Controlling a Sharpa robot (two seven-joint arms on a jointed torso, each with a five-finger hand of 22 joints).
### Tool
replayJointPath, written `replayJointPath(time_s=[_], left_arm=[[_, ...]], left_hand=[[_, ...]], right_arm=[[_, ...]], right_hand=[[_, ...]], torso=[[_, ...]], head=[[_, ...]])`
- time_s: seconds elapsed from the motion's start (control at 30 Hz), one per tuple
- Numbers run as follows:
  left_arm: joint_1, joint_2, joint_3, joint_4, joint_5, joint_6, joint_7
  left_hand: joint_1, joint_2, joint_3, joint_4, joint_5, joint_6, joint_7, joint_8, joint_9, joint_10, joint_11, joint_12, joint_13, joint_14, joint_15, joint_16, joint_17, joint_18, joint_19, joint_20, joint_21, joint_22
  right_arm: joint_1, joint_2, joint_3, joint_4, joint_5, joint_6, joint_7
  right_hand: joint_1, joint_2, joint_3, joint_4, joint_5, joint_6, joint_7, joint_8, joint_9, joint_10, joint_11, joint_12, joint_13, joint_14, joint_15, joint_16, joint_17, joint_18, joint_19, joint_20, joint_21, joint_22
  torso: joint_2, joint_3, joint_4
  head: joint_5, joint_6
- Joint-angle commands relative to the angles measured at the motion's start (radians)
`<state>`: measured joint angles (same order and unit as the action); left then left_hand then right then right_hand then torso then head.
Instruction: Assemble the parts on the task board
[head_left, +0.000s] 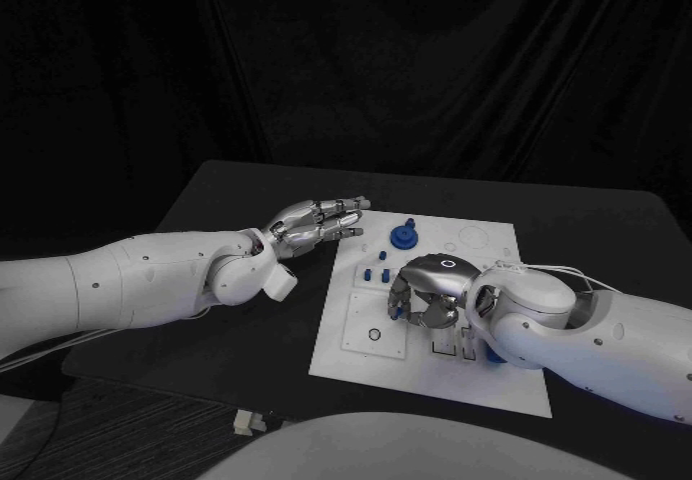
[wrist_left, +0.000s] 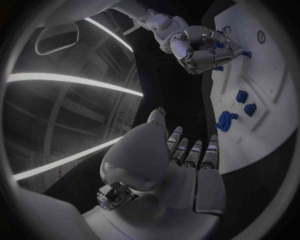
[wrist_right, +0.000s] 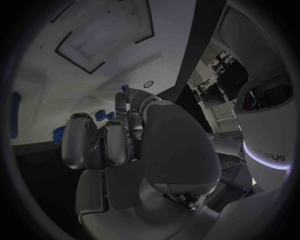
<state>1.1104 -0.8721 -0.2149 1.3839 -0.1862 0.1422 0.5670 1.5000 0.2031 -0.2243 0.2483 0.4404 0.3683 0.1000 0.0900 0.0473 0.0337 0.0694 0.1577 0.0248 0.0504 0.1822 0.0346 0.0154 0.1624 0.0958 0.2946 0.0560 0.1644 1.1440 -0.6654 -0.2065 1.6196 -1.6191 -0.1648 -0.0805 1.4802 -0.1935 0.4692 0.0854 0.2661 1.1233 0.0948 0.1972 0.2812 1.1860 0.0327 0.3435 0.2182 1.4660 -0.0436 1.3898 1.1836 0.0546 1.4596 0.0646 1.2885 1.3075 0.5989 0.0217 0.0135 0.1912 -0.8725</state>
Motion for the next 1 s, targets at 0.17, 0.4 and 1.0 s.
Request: replayJointPath(time_s=[0.17,0.4,1.0], left_arm=[[-0.002,0.001,0.001,0.001,0.008,0.013,0.010],[-0.002,0.003,0.001,-0.002,0.008,0.015,0.009],[-0.002,0.002,0.001,-0.003,0.008,0.020,0.005]], left_hand=[[0.010,0.001,-0.001,-0.007,0.004,0.004,0.002,0.006,0.000,0.002,0.005,0.001,0.001,0.004,0.002,0.004,0.001,0.008,0.007,-0.001,0.003,-0.001],[0.010,0.001,-0.001,-0.007,0.004,0.004,0.002,0.006,0.000,0.002,0.005,0.001,0.001,0.004,0.002,0.004,0.001,0.008,0.007,-0.001,0.003,-0.001],[0.010,0.001,-0.001,-0.007,0.004,0.005,0.002,0.007,0.000,0.002,0.005,0.001,0.001,0.004,0.003,0.004,0.001,0.007,0.007,-0.001,0.003,-0.002]], right_arm=[[-0.004,0.004,0.000,-0.003,-0.011,-0.006,-0.008],[-0.006,0.008,0.000,-0.005,-0.011,-0.009,-0.006],[-0.016,0.013,0.000,-0.011,-0.011,0.005,-0.008]], right_hand=[[-0.005,0.002,0.002,-0.004,-0.006,-0.001,0.006,-0.006,0.000,-0.003,-0.002,-0.007,-0.001,0.028,0.001,-0.007,-0.001,0.010,-0.005,-0.001,-0.006,0.177],[-0.005,0.002,0.002,-0.004,-0.006,-0.001,0.006,-0.006,0.000,-0.003,-0.002,-0.007,-0.001,0.028,0.001,-0.007,-0.001,0.010,-0.005,-0.001,-0.006,0.177],[-0.005,0.003,0.002,-0.005,-0.006,-0.002,0.007,-0.008,-0.001,-0.002,-0.001,-0.008,-0.001,0.027,0.001,-0.008,-0.003,0.010,-0.006,0.000,-0.007,0.176]], torso=[[0.000,0.0000,0.0004],[0.000,-0.0001,0.0003],[0.000,-0.0001,0.0003]], head=[[0.001,0.000],[-0.002,0.000],[0.000,0.000]])
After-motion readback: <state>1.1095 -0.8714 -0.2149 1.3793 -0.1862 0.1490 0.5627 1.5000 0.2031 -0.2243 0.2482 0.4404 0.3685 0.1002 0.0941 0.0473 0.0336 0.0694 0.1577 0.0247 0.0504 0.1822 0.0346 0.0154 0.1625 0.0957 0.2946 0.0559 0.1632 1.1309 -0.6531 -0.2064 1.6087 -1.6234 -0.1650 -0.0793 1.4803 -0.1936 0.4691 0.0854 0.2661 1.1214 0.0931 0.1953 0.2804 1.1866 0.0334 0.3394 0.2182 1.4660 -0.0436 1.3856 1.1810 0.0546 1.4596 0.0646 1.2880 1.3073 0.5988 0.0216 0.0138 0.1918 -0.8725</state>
